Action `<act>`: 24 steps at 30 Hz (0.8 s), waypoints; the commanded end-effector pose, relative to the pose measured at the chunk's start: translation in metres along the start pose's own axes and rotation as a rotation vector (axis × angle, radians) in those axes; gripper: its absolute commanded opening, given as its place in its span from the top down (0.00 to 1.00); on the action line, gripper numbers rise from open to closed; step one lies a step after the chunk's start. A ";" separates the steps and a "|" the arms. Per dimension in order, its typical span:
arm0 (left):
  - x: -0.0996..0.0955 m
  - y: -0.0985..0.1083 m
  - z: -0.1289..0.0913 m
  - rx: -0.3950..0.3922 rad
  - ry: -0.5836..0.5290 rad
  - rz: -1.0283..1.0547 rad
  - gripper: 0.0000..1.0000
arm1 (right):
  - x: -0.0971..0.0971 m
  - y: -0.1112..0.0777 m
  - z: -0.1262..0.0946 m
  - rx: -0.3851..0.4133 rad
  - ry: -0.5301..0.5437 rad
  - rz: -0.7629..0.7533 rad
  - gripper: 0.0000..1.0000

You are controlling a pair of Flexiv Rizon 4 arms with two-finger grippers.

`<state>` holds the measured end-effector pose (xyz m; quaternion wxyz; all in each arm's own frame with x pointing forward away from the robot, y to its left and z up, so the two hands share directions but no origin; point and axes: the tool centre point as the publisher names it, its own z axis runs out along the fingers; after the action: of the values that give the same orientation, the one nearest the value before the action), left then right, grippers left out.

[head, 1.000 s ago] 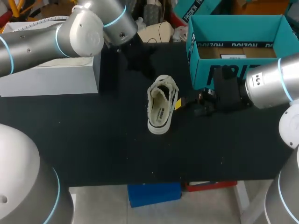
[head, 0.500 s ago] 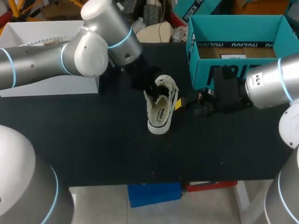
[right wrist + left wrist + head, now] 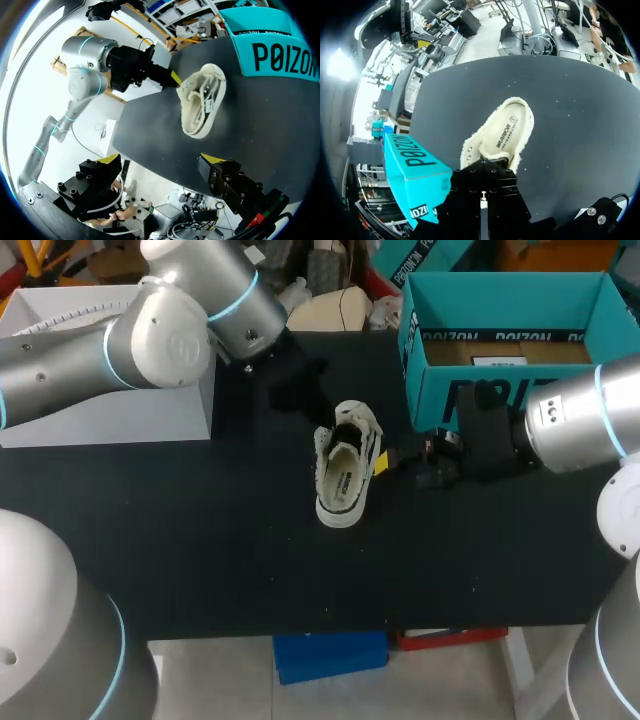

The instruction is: Take the shoe out of the shoebox, open the shoe tongue, remove and reinsert the insole, then place the shoe into the shoebox

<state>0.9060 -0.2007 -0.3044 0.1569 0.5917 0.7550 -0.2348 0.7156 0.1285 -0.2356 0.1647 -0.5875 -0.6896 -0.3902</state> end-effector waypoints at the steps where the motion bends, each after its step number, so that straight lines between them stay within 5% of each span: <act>1: 0.011 -0.008 -0.035 -0.025 0.008 -0.031 1.00 | 0.001 0.000 0.001 0.000 -0.004 0.001 0.00; 11: 0.028 -0.010 -0.039 -0.010 0.042 -0.048 1.00 | 0.001 0.000 0.001 0.000 -0.004 0.001 0.00; 12: 0.029 -0.010 -0.039 -0.003 0.046 -0.055 0.95 | 0.001 0.000 0.001 0.000 -0.004 0.001 0.00; 14: 0.032 -0.012 -0.040 0.014 0.063 -0.069 0.68 | 0.001 0.000 0.001 0.000 -0.004 0.001 0.00; 16: 0.034 -0.014 -0.041 0.031 0.071 -0.088 0.00 | 0.001 0.000 0.001 0.000 -0.004 0.001 0.00; 24: 0.053 -0.033 -0.059 0.067 -0.031 -0.382 0.00 | 0.001 0.000 0.001 0.000 -0.004 0.001 0.00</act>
<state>0.8770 -0.1467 -0.2785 0.0868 0.4902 0.8210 -0.2796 0.7156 0.1285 -0.2356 0.1647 -0.5875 -0.6896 -0.3901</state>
